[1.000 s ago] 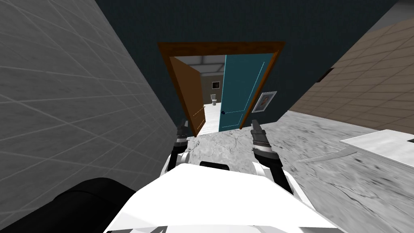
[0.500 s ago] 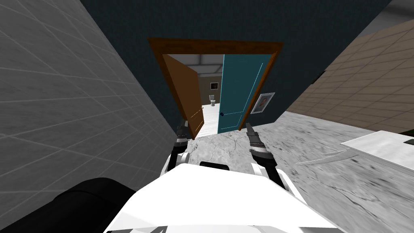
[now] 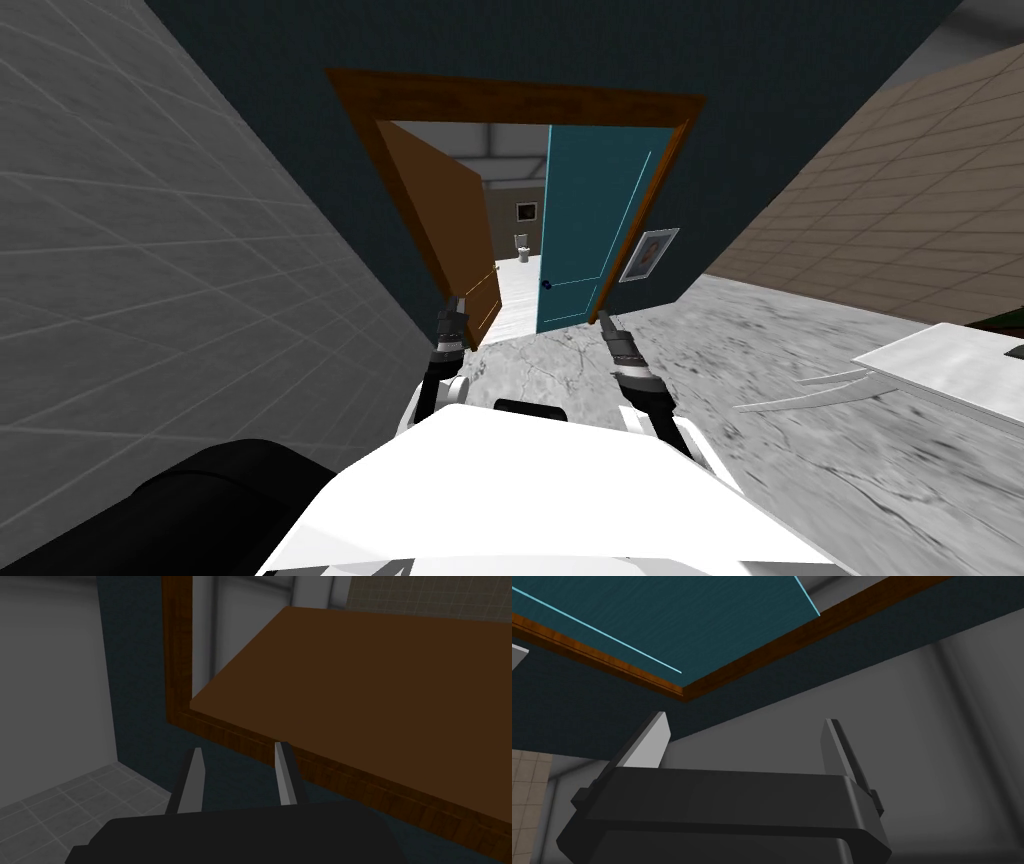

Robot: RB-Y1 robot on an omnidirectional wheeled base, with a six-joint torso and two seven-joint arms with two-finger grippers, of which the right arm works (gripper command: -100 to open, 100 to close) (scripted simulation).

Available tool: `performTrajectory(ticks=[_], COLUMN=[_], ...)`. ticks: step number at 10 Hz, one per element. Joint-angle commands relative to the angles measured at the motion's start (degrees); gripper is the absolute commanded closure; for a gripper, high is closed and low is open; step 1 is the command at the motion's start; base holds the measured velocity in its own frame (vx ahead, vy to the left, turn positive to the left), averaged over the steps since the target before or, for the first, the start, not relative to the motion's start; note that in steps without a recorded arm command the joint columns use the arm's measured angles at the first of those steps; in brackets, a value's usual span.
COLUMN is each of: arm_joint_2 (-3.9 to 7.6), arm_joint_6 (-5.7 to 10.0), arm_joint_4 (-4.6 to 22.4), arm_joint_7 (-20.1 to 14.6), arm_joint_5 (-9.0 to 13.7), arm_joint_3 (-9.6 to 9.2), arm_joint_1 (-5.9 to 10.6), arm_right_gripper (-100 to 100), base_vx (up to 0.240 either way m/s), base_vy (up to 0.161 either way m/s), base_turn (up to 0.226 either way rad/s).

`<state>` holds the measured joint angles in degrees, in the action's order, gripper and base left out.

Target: Push the door open

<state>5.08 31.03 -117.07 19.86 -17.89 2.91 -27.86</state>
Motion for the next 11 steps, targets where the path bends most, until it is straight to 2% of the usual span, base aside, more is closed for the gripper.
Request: performTrajectory(ticks=[1,3,11], arm_joint_2=[0.14,0.45,0.91], arm_joint_6=[1.15,2.32,5.62], arm_joint_4=[2.26,4.76,11.85], arm_joint_7=[1.75,3.46,8.33], arm_joint_5=[-1.48,-3.02,-7.40], arm_joint_3=[-0.19,-0.21,-0.27], arm_joint_1=[0.35,0.78,2.01], arm_right_gripper=[-100,-100,-100], base_vx=[0.130,0.151,0.106], base_vy=[-0.033,-0.018,-0.013], base_turn=[-0.056,-0.054,-0.040])
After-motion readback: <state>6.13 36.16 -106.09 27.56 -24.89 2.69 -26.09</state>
